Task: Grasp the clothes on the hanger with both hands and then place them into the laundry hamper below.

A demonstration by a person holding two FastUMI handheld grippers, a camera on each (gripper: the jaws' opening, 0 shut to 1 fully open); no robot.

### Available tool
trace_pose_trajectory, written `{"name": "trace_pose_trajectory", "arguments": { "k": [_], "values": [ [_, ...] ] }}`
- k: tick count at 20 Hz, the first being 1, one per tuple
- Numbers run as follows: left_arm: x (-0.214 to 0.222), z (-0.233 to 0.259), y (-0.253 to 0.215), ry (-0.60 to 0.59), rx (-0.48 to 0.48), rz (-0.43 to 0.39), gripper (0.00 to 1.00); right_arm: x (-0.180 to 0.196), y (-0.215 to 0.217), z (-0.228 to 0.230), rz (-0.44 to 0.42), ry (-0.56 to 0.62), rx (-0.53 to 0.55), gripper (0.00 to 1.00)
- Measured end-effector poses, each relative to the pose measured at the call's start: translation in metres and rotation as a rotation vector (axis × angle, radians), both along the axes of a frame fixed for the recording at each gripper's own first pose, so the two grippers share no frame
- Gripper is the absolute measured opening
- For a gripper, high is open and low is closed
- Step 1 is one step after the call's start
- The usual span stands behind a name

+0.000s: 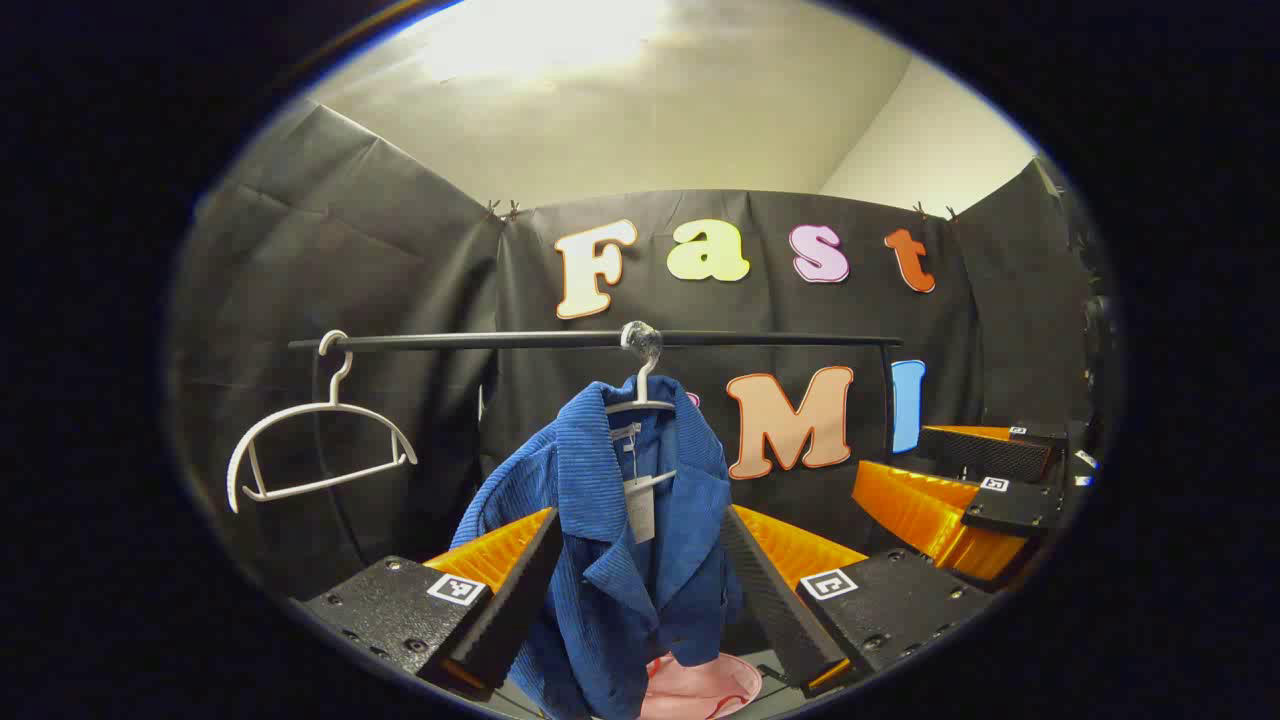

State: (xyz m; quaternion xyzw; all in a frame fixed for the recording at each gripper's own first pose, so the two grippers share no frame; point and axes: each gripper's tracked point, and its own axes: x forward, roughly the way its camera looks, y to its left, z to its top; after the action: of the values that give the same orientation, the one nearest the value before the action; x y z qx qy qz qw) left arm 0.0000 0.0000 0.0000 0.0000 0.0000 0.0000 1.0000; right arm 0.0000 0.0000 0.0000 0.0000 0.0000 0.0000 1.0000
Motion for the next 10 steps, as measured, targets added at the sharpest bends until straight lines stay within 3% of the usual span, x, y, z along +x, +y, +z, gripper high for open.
{"name": "trace_pose_trajectory", "arguments": {
  "k": [10],
  "values": [
    [0.017,-0.020,0.026,0.046,0.000,0.081,1.00,0.005,0.007,-0.003,0.012,0.002,0.007,0.99]
  ]
}}
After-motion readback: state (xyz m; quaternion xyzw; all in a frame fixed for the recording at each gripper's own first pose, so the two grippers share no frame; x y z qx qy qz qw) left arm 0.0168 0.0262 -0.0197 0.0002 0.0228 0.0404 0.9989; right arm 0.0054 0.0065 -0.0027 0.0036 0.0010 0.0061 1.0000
